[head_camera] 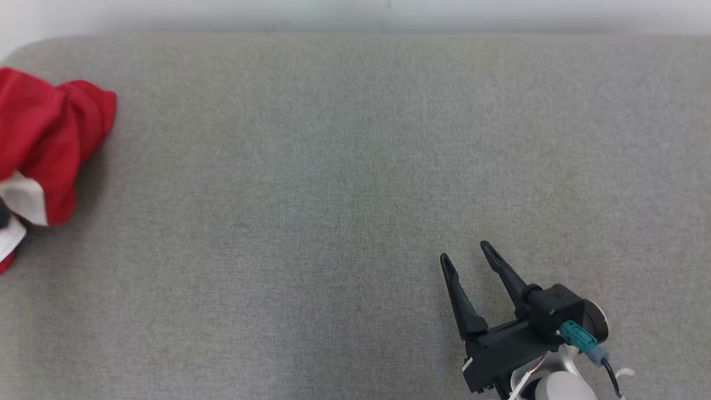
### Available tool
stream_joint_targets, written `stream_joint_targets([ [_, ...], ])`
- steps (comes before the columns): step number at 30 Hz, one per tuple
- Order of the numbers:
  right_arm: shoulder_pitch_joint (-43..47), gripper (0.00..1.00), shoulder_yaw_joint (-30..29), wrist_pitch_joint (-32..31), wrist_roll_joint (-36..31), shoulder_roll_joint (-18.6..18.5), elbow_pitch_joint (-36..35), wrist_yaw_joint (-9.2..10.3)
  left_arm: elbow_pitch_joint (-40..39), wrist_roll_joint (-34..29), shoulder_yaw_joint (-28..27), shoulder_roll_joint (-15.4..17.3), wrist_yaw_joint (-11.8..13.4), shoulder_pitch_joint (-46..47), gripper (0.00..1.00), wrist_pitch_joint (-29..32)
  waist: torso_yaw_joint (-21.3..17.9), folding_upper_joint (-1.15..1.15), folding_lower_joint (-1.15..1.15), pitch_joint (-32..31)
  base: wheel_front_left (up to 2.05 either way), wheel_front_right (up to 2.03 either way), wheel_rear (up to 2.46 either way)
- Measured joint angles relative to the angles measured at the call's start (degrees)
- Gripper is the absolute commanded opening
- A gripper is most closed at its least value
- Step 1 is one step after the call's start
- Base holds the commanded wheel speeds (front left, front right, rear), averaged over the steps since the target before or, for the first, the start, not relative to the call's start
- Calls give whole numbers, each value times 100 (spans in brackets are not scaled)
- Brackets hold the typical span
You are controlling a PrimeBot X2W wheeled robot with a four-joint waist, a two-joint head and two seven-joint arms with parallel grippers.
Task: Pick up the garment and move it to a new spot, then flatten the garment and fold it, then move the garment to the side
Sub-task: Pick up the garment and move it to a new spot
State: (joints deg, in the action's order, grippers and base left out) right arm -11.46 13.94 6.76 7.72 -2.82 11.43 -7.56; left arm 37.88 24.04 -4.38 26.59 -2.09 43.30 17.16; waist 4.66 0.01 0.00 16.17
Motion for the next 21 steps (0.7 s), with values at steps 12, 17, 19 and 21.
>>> stream_joint_targets([
  [12, -14, 100, 253, 445, 601, 0, 695, 1, -1556, 91, 466, 102, -290, 971, 0, 822, -72, -1, -1, -924, 0, 0, 0],
  [17, -46, 100, 333, 536, 726, 0, 867, 0, -1945, 291, 794, -334, -349, 1273, 0, 970, -341, -1, -1, -1179, 0, 0, 0],
  [19, -60, 100, 375, 545, 745, 0, 913, 1, -2038, 339, 928, -502, -368, 1317, 0, 989, -493, -1, -1, -1246, 0, 0, 0],
  [21, -82, 100, 401, 556, 753, 0, 950, 0, -2096, 403, 1038, -694, -382, 1326, 0, 979, -671, -1, -1, -1298, 0, 0, 0],
])
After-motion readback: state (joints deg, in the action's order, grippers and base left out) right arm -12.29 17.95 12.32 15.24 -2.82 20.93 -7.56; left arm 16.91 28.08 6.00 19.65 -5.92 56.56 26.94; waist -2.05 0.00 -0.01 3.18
